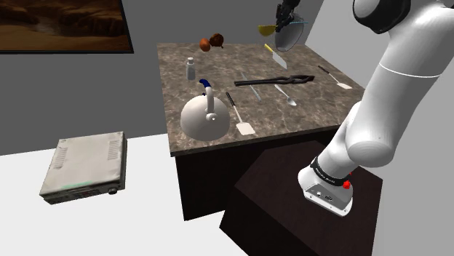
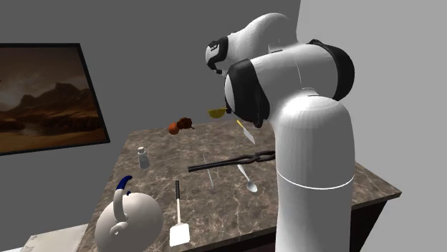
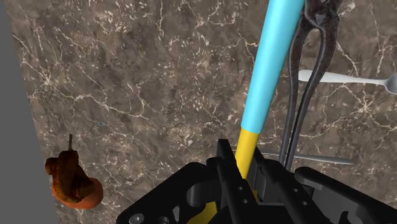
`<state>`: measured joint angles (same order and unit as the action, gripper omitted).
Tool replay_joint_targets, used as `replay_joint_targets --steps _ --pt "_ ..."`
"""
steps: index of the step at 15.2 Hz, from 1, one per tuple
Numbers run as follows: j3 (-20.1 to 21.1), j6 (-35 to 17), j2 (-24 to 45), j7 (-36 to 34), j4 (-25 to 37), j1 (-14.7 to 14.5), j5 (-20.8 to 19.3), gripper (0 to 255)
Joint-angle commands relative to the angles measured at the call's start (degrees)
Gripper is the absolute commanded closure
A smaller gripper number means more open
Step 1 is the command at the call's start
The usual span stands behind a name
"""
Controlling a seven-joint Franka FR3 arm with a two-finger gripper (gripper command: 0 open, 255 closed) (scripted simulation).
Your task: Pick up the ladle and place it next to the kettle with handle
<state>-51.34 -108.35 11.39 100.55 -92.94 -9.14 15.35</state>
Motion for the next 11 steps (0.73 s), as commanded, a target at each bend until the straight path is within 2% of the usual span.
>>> replay_joint_targets --steps 1,6,11 --pt "0.19 -0.06 -1.46 -2.00 -0.74 -1.64 -1.48 255" --pt "2.33 -2.41 -7.05 -11.25 -5.62 -8.21 -7.41 255" --pt "5.61 -3.68 -10.45 -19.90 -8.52 -12.78 -11.52 255"
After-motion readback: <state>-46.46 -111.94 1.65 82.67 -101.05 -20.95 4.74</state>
